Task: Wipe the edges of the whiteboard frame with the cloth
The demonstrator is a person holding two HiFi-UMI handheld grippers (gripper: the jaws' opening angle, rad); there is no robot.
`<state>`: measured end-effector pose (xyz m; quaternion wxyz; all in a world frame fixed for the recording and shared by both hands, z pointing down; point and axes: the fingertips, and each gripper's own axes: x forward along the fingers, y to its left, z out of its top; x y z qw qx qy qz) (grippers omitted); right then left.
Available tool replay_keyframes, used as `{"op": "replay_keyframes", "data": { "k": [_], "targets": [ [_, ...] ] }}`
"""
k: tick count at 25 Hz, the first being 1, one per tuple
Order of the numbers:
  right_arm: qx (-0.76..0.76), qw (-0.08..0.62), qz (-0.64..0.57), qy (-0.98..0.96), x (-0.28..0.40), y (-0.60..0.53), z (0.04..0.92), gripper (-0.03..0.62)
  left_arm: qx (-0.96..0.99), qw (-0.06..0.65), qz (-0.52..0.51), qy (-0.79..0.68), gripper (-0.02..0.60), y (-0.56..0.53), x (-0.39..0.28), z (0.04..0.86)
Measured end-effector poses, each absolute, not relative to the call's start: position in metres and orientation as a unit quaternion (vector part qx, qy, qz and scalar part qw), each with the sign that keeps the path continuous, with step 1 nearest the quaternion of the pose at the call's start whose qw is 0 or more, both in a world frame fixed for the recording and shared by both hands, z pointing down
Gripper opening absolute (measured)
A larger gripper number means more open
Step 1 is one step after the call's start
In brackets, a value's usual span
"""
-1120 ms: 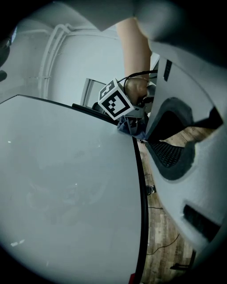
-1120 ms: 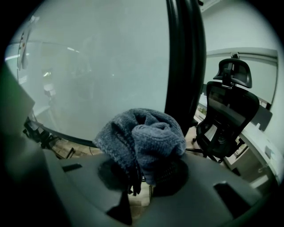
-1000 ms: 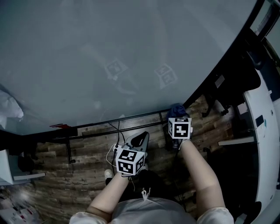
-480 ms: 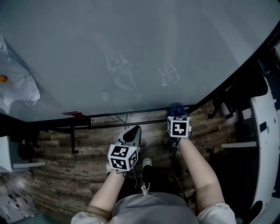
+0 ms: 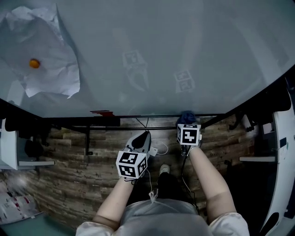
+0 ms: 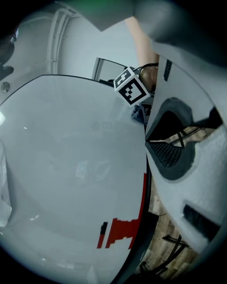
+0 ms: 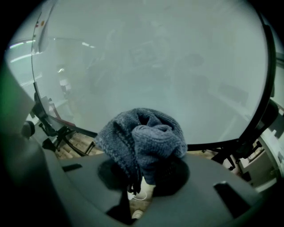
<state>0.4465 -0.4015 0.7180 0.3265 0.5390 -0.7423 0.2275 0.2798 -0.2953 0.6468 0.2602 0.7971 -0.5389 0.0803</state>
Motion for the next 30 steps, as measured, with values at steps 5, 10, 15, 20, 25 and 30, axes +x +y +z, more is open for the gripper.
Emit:
{"op": "replay_keyframes", "data": {
  "k": [5, 10, 15, 20, 25, 30],
  "targets": [
    [0.532, 0.349, 0.215, -0.741, 0.395, -0.393, 0.719, 0.077, 0.795, 0.238, 0.086, -0.551, 0.025, -0.284, 0.228, 0.634],
    [0.496, 0.349, 0.218, -0.765, 0.317, -0.378, 0.712, 0.077, 0.793, 0.245, 0.079, -0.553, 0.025, -0.273, 0.18, 0.634],
    [0.485, 0.345, 0.22, -0.773, 0.249, -0.366, 0.712, 0.077, 0.795, 0.237, 0.078, -0.553, 0.025, -0.268, 0.129, 0.632],
    [0.478, 0.34, 0.221, -0.779, 0.199, -0.358, 0.713, 0.077, 0.794, 0.236, 0.077, -0.555, 0.025, -0.259, 0.081, 0.634],
    [0.489, 0.34, 0.221, -0.772, 0.164, -0.355, 0.703, 0.077, 0.795, 0.235, 0.076, -0.554, 0.025, -0.244, 0.038, 0.635],
    [0.482, 0.338, 0.234, -0.774, 0.122, -0.348, 0.703, 0.077, 0.787, 0.237, 0.065, -0.566, 0.025, -0.231, -0.015, 0.632]
  ]
}}
